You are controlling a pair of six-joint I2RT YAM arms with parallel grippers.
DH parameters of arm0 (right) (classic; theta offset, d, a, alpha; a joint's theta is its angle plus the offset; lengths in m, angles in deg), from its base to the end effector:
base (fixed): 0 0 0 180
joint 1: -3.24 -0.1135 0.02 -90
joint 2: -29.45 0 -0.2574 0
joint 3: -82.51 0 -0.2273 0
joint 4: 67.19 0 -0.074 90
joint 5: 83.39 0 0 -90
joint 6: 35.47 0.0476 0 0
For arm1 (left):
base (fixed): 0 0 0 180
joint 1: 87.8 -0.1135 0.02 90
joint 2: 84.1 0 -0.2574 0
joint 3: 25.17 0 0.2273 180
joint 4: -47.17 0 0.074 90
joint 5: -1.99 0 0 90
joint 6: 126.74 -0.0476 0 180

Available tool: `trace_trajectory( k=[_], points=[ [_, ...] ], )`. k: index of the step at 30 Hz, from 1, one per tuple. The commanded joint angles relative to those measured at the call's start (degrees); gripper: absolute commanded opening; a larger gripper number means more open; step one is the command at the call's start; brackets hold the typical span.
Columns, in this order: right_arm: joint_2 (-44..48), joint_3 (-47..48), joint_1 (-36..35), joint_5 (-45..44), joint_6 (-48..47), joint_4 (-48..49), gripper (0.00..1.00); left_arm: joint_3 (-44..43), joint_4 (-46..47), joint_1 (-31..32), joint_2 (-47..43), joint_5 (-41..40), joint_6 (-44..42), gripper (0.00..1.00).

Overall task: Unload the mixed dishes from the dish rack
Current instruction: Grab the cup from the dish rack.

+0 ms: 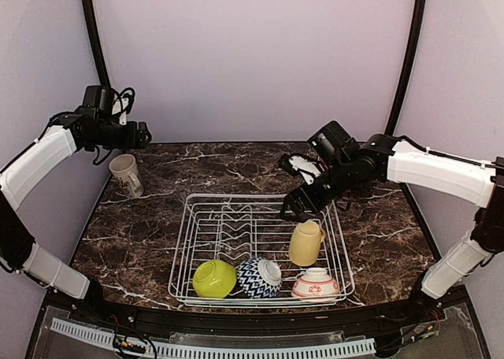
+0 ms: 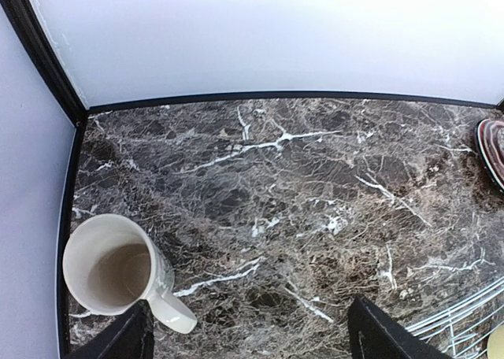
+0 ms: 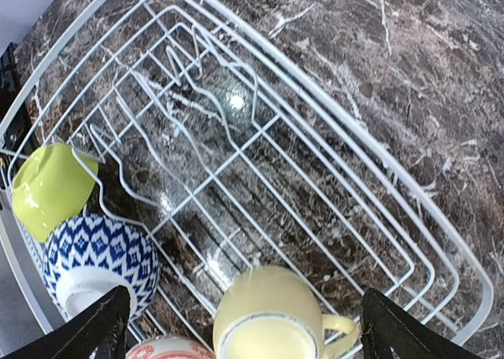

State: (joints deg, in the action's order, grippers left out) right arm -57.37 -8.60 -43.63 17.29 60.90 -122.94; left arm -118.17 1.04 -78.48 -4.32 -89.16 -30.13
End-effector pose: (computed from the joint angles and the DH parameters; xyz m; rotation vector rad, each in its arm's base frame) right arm 0.2017 0.2282 0.2814 -0.9718 2.4045 0.5976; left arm 0.2939 -0.0473 0.3527 0.0391 2.1480 -0.1406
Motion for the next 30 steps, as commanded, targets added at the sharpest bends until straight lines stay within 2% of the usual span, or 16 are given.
trace_trajectory(
  k=[1, 7, 14, 21, 26, 30],
  points=[
    [3.1, -1.2, -0.8, -0.4, -2.0, -10.7, 0.99, 3.4, 5.7, 0.9, -3.0, 4.0, 0.1, 0.84],
    [0.1, -0.1, -1.2, -3.5, -2.7, -12.8, 0.99, 3.9, 7.1, 2.5, -2.9, 8.2, 1.1, 0.86],
    [-3.3, -0.3, -1.6, -1.2, -8.0, -14.7, 0.99, 3.4, 5.9, 6.0, -1.8, 6.2, -0.2, 0.86],
    [-5.9, -0.2, -2.9, -6.0, -9.3, -14.4, 0.99, 3.1, 5.4, 6.8, -1.8, 6.3, -0.3, 0.87],
    [-8.6, -0.2, -3.7, -6.5, -9.0, -14.0, 0.89, 3.1, 5.3, 6.8, -1.6, 6.1, -0.2, 0.87],
    [-9.9, -1.3, -4.0, -8.2, -8.8, -13.1, 0.88, 2.7, 4.9, 6.8, -1.1, 6.3, -0.3, 0.87]
  ],
)
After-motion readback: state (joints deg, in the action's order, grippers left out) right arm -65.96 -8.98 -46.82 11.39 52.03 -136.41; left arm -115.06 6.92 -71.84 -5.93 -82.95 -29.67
